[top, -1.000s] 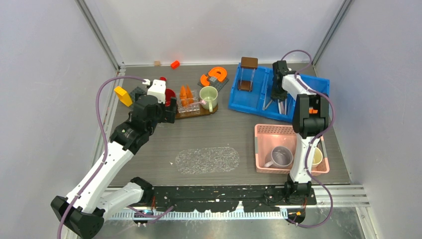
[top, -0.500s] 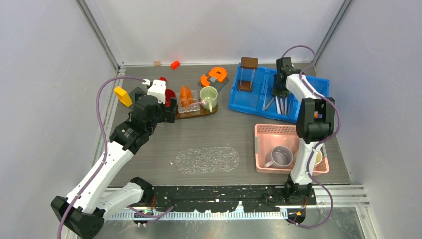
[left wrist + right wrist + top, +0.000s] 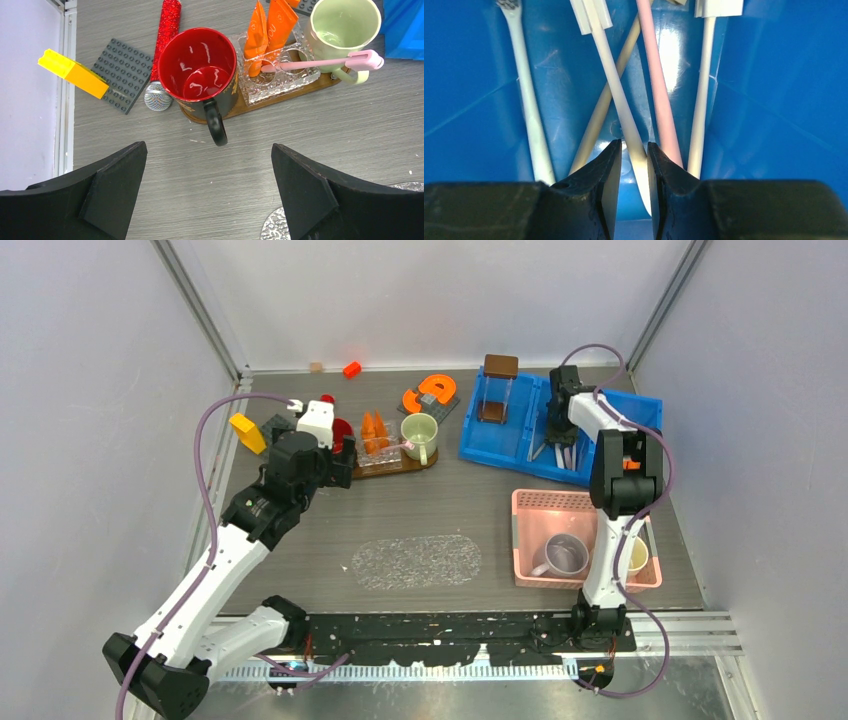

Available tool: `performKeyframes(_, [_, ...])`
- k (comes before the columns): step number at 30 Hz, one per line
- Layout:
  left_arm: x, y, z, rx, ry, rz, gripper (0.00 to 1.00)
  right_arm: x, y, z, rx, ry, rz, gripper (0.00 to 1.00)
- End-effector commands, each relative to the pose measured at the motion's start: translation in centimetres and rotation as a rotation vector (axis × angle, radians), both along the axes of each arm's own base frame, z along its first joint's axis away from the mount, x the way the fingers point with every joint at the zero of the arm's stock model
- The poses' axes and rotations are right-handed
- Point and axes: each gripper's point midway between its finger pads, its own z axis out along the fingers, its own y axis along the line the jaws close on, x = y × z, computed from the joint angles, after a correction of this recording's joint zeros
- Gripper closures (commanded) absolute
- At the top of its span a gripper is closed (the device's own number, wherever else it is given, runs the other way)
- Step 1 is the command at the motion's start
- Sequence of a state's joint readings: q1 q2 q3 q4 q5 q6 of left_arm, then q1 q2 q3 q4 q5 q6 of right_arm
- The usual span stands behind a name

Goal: Prepare toiletry sets of a toothbrush and toothpaste on the tray
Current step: Pick up the toothbrush from the storage box.

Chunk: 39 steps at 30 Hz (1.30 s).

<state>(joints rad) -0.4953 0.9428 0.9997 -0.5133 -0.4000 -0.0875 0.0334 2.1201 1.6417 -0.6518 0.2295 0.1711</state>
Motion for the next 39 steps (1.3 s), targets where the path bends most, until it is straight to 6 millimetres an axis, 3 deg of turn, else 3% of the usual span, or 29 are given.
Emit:
performKeyframes(1, [0.6, -0.1, 0.8, -0.006, -0.039, -0.003, 0.01, 0.9, -0.2, 0.0, -0.012, -0.019, 0.011, 0.68])
performKeyframes(5, [0.6, -0.1, 0.8, -0.004, -0.038, -0.004, 0.01, 0.9, -0.4, -0.4, -0.019, -0.009, 0.012, 0.73])
performKeyframes(9, [0.6, -0.1, 0.9, -0.005, -0.041, -0.004, 0.01, 0.8, -0.2, 0.8, -0.016, -0.030, 0.025, 0.83])
performKeyframes(13, [0.5, -0.3, 0.9, -0.011, -0.040, -0.012, 0.01, 0.7, -0.4, 3.9, -0.025, -0.090, 0.037, 0.91])
performKeyframes(22, [0.1, -0.8, 1.6, -0.052, -0.059, -0.041, 0.01, -0.7, -0.1, 11.1, -0.029, -0.222, 0.050, 0.96])
performKeyframes(31, [-1.0, -2.7, 3.0, -0.136, -0.081, -0.148, 0.01, -3.2, 4.3, 19.3, 0.052, -0.382, 0.129, 0.97])
performKeyframes(34, [-1.4, -3.8, 3.5, -0.168, -0.080, -0.209, 0.01, -4.8, 7.1, 22.2, 0.068, -0.445, 0.202, 0.98])
performKeyframes(39, [-2.6, -6.8, 5.0, -0.200, -0.073, -0.406, 0.01, -8.7, 12.5, 25.1, 0.159, -0.512, 0.389, 0.99])
